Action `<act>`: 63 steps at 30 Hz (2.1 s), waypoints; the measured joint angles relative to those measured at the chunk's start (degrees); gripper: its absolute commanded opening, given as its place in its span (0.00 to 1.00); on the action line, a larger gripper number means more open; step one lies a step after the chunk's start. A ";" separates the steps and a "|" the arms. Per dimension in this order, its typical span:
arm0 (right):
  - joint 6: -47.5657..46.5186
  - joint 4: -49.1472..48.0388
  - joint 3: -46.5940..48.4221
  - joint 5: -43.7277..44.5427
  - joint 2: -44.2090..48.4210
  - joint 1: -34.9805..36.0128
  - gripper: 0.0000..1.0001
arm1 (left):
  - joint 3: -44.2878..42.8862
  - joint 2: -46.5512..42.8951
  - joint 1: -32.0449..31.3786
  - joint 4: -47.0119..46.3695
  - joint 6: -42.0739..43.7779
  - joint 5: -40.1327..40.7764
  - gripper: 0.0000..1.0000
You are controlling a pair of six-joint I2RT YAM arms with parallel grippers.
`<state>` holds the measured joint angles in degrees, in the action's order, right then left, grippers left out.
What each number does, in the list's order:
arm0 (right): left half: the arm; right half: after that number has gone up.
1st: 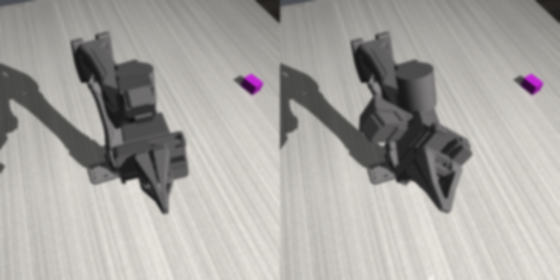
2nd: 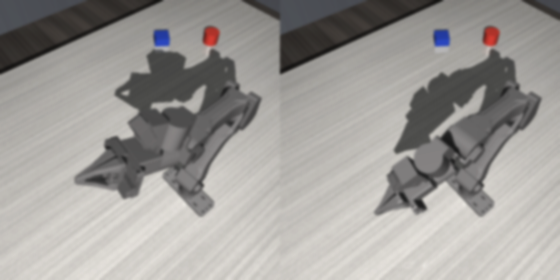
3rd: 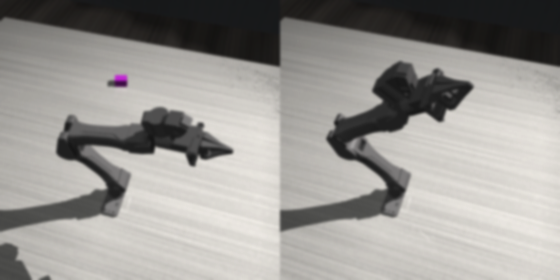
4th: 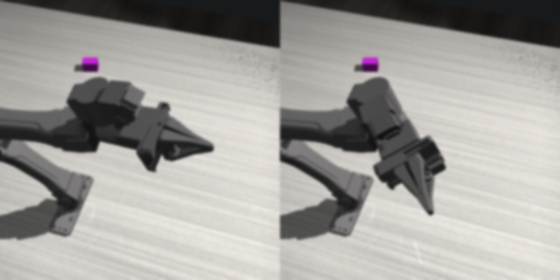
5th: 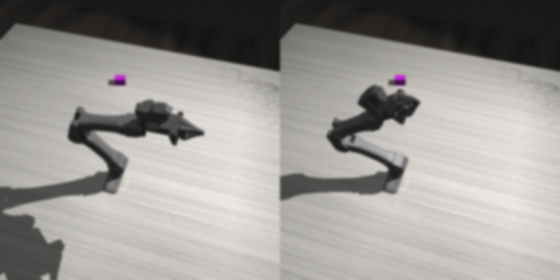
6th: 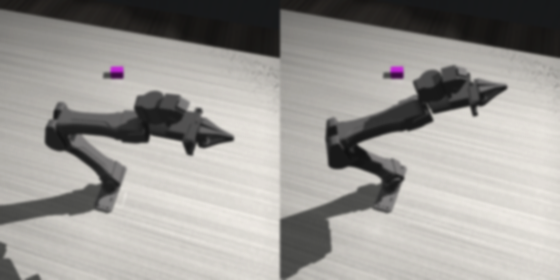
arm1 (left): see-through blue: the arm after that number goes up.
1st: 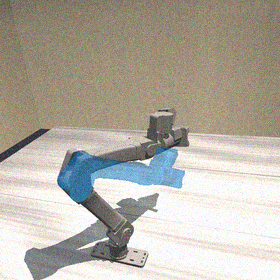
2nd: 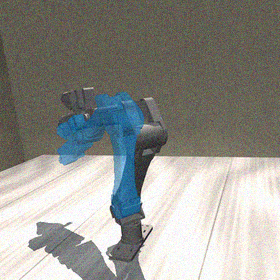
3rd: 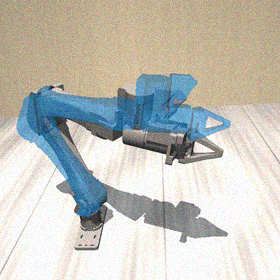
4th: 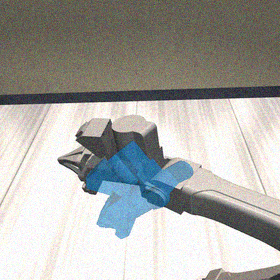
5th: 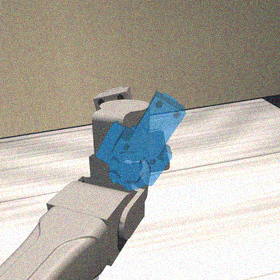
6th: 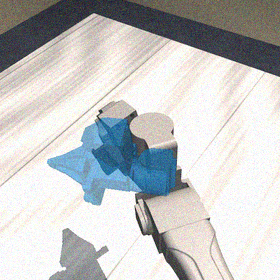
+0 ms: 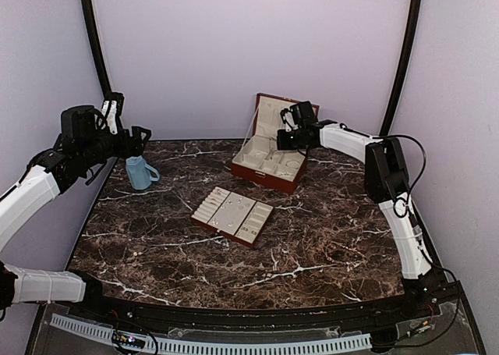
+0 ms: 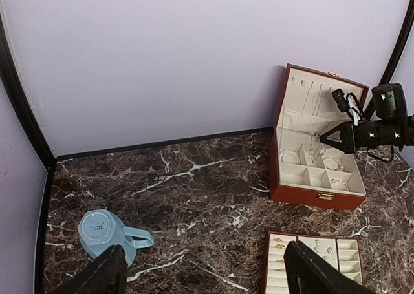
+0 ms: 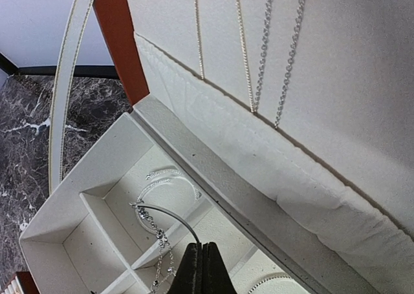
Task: Organize the mixed jewelry
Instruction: Place the bracelet in the bracelet compartment.
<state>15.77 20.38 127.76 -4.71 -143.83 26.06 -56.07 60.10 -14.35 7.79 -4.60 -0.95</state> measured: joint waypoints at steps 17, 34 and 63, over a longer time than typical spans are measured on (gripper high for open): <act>0.83 0.46 -3.30 0.90 0.00 -0.20 0.00 | 0.00 0.00 0.00 0.00 0.00 0.00 0.87; 1.29 1.11 -3.28 0.66 0.00 -0.48 0.19 | 0.00 0.00 0.00 0.00 0.02 -0.02 0.87; -0.28 -5.51 -27.43 3.04 22.21 -2.97 0.37 | 1.75 -1.97 0.00 -1.84 0.35 2.38 0.87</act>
<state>15.49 14.87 100.33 -1.67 -121.62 23.09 -54.33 58.13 -14.35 5.96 -4.25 1.43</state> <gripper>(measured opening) 0.364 0.868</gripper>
